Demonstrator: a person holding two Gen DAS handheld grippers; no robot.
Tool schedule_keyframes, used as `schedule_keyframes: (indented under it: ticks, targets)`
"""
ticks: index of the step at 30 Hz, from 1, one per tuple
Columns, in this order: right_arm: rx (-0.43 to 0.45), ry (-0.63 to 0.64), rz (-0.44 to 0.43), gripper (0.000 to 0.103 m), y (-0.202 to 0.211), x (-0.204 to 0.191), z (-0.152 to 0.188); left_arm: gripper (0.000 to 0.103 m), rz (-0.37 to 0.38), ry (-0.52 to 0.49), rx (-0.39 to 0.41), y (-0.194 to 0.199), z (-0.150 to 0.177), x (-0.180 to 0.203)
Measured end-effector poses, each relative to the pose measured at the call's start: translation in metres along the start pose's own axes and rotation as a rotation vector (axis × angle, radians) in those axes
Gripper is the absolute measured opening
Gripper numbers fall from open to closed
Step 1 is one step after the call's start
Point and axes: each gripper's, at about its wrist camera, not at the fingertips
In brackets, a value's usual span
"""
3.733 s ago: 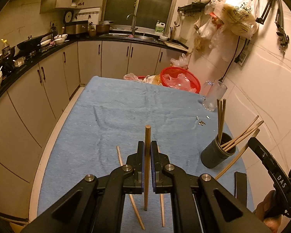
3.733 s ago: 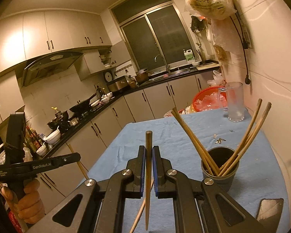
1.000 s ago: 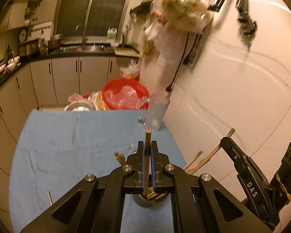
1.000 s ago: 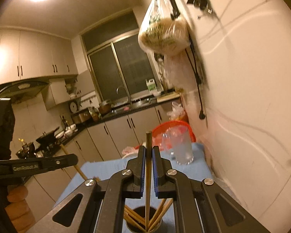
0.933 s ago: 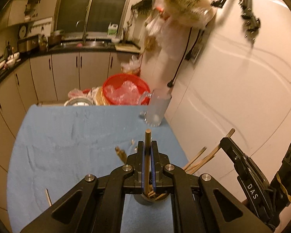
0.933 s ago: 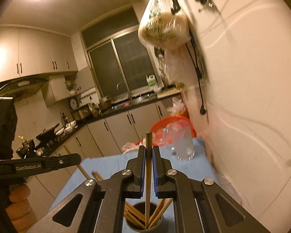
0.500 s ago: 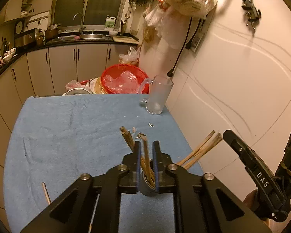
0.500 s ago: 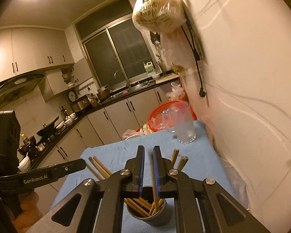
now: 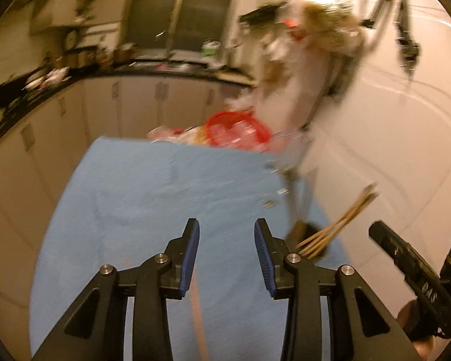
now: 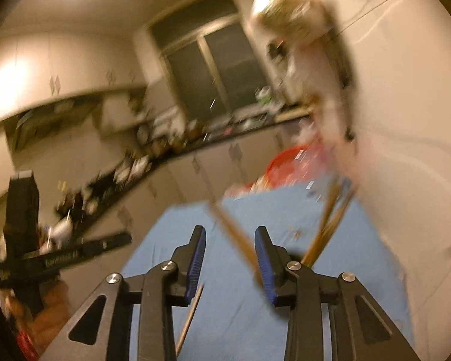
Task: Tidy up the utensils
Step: 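Open the left tool to release the chopstick into the cup, then move the left tool to a loose wooden chopstick and grasp it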
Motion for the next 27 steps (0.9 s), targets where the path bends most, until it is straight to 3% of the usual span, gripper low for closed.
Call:
schedule_keyframes:
  ticks: [3, 6, 10, 18, 26, 27]
  targets:
    - [-0.108, 0.05, -0.047, 0.037, -0.033, -0.031, 0.03, 0.039, -0.084, 0.058, -0.04, -0.014, 0.019, -0.045]
    - [-0.201, 0.083, -0.016, 0.037, -0.069, -0.048, 0.062, 0.039, -0.19, 0.107, -0.081, -0.032, 0.04, -0.085]
    - [-0.302, 0.04, -0.011, 0.037, -0.107, -0.046, 0.097, 0.039, -0.219, 0.178, -0.156, -0.049, 0.062, -0.119]
    - [-0.361, 0.036, 0.049, 0.037, -0.127, -0.038, 0.123, 0.039, -0.255, 0.186, -0.17, -0.074, 0.065, -0.124]
    - [-0.403, 0.021, 0.041, 0.037, -0.134, -0.037, 0.13, 0.039, -0.36, 0.196, -0.212, -0.128, 0.041, -0.129]
    - [-0.407, 0.021, 0.041, 0.037, -0.135, -0.037, 0.131, 0.035, -0.38, 0.194, -0.227, -0.136, 0.039, -0.13]
Point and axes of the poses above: each gripper's, at about its wrist camera, not at the fingertips, and y roughly against the way its jaws point, x to its right, z to its underside, and after that the axes turned 15 degrees about y, right-handed
